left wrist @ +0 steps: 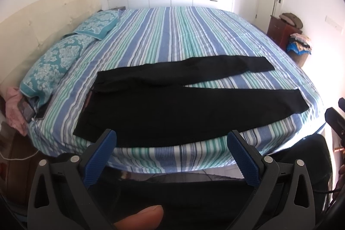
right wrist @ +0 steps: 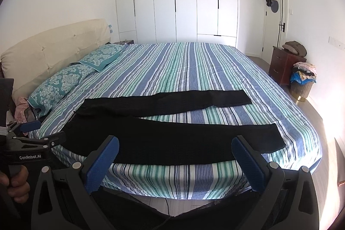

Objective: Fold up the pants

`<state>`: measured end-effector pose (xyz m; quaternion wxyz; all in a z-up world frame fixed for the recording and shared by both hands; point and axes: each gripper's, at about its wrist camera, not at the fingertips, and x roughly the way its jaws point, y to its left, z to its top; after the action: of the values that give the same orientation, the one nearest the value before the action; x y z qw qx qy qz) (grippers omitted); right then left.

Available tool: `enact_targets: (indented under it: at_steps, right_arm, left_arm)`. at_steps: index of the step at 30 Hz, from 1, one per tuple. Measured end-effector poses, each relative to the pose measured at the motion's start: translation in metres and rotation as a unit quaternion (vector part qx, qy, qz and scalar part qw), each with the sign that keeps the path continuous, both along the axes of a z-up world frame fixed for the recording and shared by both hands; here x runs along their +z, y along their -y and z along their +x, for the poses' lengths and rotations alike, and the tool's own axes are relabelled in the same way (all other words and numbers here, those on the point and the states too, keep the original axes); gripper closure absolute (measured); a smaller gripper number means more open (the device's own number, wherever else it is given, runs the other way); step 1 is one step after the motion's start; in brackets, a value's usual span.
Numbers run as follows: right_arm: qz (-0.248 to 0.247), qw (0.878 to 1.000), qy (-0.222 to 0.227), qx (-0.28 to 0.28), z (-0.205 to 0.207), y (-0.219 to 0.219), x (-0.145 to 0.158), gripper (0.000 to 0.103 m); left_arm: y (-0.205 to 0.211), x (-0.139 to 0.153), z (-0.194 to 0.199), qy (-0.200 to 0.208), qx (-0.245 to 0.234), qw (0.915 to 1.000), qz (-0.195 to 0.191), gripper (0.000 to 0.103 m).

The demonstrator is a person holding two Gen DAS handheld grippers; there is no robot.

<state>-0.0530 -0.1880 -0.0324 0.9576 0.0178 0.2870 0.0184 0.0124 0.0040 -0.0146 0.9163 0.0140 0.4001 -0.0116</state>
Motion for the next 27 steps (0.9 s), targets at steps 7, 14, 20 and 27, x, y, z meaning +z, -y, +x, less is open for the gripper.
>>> enact_targets:
  at_steps: [7, 14, 20, 27]
  right_arm:
    - [0.023, 0.999, -0.021, -0.012, 0.005, 0.013, -0.011, 0.0]
    - [0.021, 0.999, 0.041, 0.015, -0.004, 0.01, 0.002, 0.0]
    - [0.056, 0.994, 0.062, 0.076, 0.003, 0.001, -0.006, 0.0]
    - [0.012, 0.993, 0.074, 0.09, 0.004, -0.008, -0.001, 0.0]
  left_arm:
    - [0.005, -0.006, 0.003, -0.011, -0.004, 0.9999, 0.005, 0.001]
    - [0.004, -0.007, 0.01, -0.014, -0.002, 0.9999, 0.009, 0.001]
    - [-0.004, -0.007, 0.022, -0.024, 0.008, 0.9995, -0.018, 0.001]
    - [0.004, -0.009, 0.02, -0.022, -0.001, 0.9997, -0.007, 0.001]
